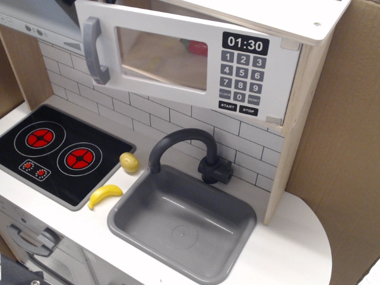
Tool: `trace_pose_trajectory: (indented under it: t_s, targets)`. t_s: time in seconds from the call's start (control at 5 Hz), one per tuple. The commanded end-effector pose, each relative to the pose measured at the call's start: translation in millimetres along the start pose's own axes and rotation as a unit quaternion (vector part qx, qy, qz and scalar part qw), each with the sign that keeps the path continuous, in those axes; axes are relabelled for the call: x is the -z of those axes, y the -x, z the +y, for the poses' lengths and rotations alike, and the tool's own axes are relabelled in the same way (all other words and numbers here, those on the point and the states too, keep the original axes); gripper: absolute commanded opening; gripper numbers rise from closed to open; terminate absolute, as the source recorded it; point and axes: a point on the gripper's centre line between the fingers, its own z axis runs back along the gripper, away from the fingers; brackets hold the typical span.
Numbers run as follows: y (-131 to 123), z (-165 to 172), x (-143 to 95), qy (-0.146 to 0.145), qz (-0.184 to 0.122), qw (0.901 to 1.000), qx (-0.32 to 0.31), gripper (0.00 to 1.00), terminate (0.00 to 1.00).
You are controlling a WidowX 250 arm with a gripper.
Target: Open microwave
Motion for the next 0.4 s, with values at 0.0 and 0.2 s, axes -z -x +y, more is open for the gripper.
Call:
trace_pose_trajectory:
  t_s: [0.0,0.2]
  targets:
    - [16.1,3.1,-5.4,-0.036,-0.025,0.9983,0.037,1.00,0.00]
    - [47.7,-7.0,-8.4,-0.035,0.003,0.9966,0.074,1.00,0.00]
